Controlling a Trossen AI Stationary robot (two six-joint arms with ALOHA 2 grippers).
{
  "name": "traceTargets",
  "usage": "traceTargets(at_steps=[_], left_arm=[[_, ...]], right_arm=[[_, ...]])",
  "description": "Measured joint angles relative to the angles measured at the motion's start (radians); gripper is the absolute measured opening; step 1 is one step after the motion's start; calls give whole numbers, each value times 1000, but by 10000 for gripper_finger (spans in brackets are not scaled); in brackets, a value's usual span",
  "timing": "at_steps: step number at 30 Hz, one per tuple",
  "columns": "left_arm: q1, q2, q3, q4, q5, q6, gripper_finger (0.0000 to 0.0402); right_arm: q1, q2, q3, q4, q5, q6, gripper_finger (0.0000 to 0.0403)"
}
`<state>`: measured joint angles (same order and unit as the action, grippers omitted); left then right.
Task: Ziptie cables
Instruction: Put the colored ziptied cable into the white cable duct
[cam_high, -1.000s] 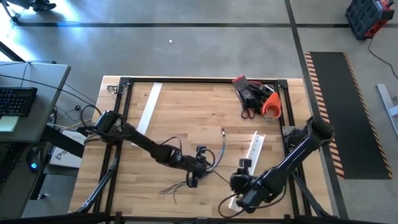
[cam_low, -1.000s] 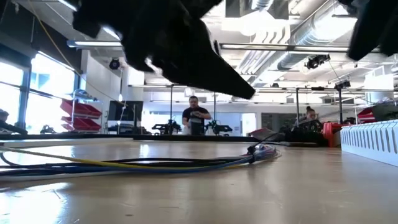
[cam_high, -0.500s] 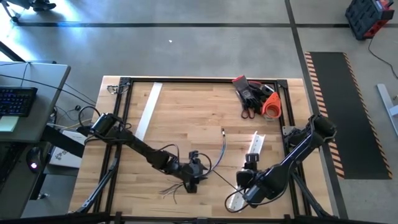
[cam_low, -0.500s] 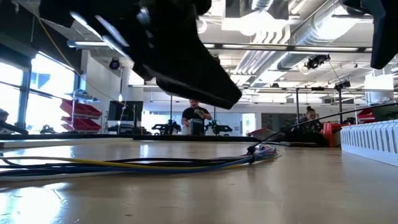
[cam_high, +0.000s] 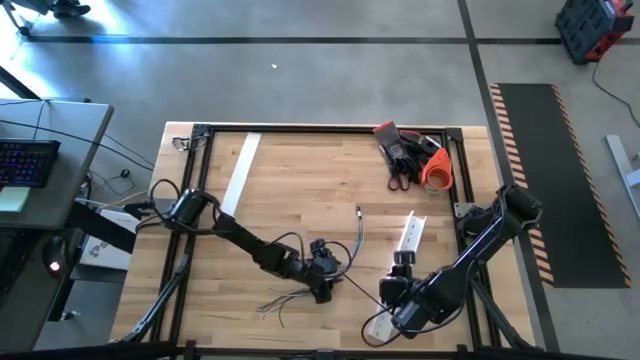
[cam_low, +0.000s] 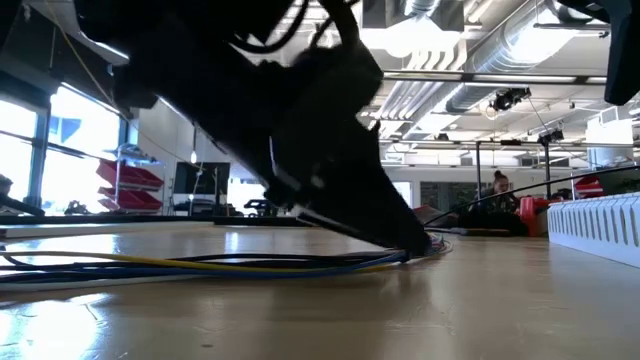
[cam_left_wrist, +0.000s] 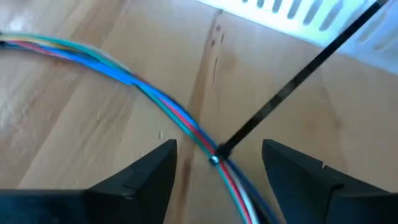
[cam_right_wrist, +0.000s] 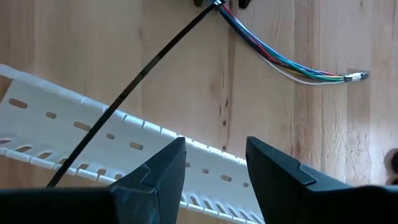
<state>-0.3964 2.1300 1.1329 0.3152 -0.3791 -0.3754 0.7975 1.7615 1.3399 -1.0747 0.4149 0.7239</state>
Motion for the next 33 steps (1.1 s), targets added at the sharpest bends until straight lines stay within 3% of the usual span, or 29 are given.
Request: traceTargets(at_steps=[7, 13, 17, 27, 33], left_arm=[[23, 45, 77, -120, 0, -45, 171], [25, 38, 78, -160, 23, -51, 82], [27, 26, 78, -211, 42, -52, 17], [19, -180, 72, -440, 25, -34, 6], [18, -298, 70, -576, -21, -33, 5]], right_arm=[[7, 0, 0, 1, 0, 39, 154], [28, 0, 0, 5, 1, 42, 154], [41, 0, -8, 58, 22, -54, 154], [-34, 0, -175, 209, -54, -370, 154], [-78, 1, -234, 314, -163, -509, 141]])
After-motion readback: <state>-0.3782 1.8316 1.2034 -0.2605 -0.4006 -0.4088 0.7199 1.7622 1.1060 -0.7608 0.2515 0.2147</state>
